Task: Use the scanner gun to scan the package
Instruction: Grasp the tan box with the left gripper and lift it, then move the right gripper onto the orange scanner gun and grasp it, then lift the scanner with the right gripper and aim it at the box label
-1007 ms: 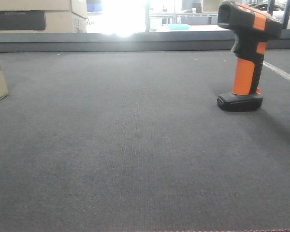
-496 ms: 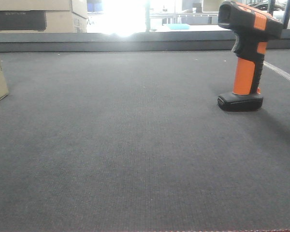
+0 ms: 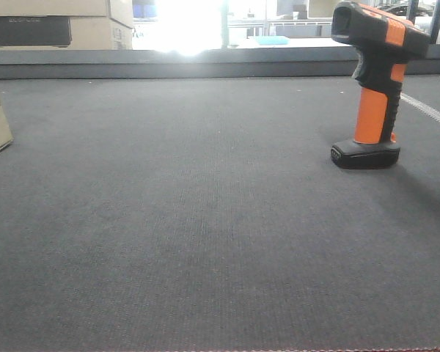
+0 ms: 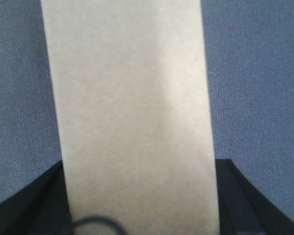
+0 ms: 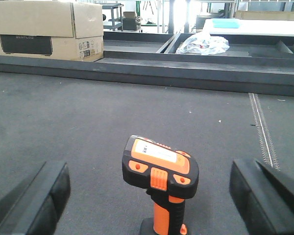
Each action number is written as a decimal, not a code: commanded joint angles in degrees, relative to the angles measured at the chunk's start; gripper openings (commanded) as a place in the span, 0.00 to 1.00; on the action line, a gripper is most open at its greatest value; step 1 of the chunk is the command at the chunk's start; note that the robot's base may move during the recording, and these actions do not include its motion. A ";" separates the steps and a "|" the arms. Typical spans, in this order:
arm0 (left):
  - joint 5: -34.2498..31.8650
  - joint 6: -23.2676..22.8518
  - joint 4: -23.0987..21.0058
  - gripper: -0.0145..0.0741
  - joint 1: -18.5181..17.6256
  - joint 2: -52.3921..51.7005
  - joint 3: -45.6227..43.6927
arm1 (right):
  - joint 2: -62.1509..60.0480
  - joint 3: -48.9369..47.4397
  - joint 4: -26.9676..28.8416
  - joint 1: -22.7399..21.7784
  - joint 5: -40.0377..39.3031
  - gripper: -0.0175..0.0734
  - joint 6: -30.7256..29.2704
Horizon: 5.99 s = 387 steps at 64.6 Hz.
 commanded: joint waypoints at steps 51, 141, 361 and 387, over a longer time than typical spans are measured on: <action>-0.18 -5.32 -36.97 0.04 -2.68 -7.86 -0.31 | 1.11 0.99 -0.27 -0.01 0.50 0.82 -0.07; -0.18 -9.85 -35.28 0.04 -9.86 -4.71 -0.21 | 41.75 14.37 4.25 -0.01 -57.78 0.82 2.97; -0.18 -9.85 -33.94 0.04 -10.02 -4.71 -0.21 | 42.12 -12.55 0.37 1.05 -32.96 0.02 -5.82; -0.18 -9.85 -33.94 0.04 -10.02 -4.71 -0.21 | 43.57 -26.05 -21.81 2.84 -17.41 0.02 -5.91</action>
